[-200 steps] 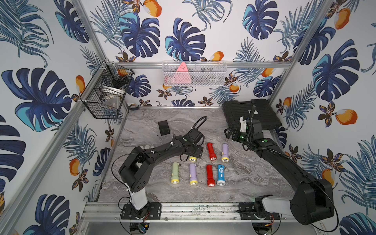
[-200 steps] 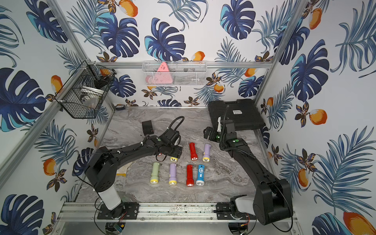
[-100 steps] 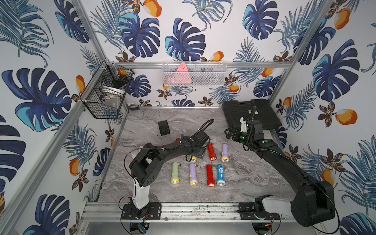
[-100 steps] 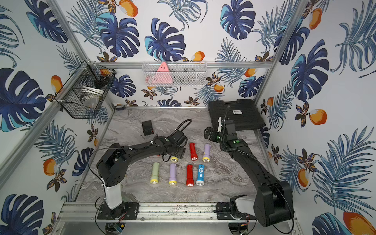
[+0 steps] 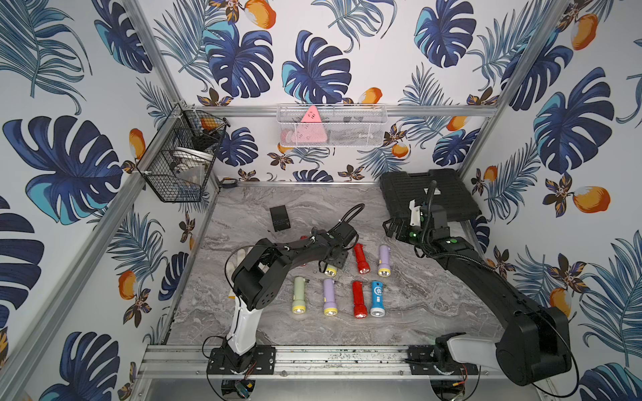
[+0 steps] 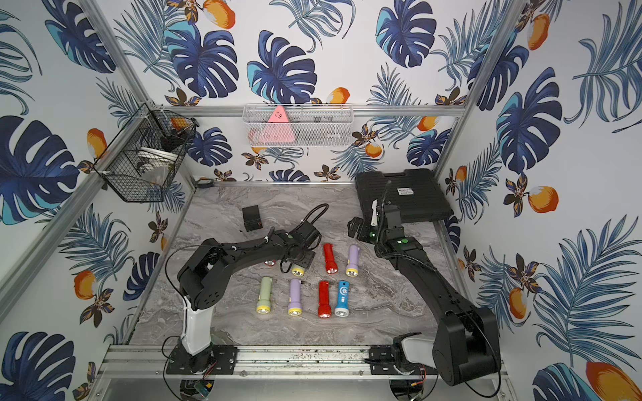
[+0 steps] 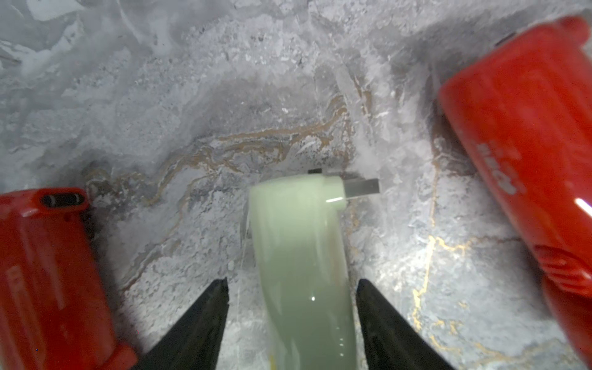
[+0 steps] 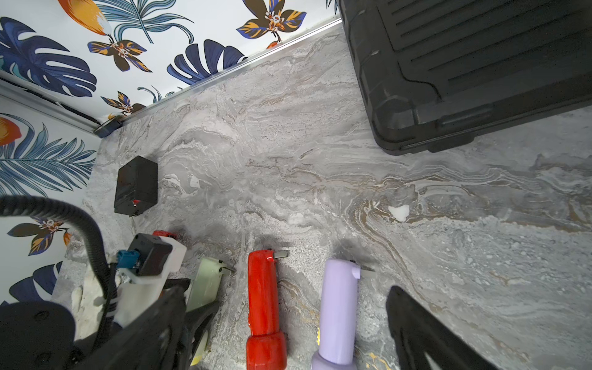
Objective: Close the plug at the bottom of the flashlight
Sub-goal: Pick up the flashlight from the center of the board.
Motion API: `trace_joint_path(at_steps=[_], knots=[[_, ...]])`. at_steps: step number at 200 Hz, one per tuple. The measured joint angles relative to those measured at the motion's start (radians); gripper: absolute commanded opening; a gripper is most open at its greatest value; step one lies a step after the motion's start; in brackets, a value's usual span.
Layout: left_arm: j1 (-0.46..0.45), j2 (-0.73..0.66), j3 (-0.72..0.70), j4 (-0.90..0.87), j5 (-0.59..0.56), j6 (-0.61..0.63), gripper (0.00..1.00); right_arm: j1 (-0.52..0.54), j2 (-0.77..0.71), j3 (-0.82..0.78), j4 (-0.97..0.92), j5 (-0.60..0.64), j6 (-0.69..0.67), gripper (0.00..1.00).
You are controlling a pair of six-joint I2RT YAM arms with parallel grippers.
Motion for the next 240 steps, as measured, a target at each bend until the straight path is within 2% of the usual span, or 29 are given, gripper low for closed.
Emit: trace_joint_path(at_steps=[58,107,132,151,180,215,240], knots=[[0.007,0.023,-0.010,0.044,0.018,0.003,0.60,0.001,0.003,0.000,0.000,0.000,-0.006,1.00],[0.008,0.029,-0.014,0.089,0.036,0.004,0.32,0.001,0.003,0.000,0.000,0.014,-0.009,1.00],[0.010,0.027,-0.005,0.078,0.040,0.007,0.21,0.001,0.003,0.000,0.000,0.022,-0.015,1.00],[0.014,0.021,0.005,0.052,0.041,0.023,0.17,0.001,0.003,0.001,-0.001,0.023,-0.016,1.00],[0.019,-0.032,0.044,0.030,0.040,0.049,0.00,0.001,0.003,0.013,-0.009,0.030,-0.018,1.00],[0.020,-0.136,0.060,0.066,0.045,0.081,0.00,-0.002,0.006,0.040,-0.035,0.061,-0.018,1.00],[0.021,-0.239,0.013,0.154,0.076,0.129,0.00,-0.010,0.021,0.066,-0.041,0.092,-0.018,1.00]])
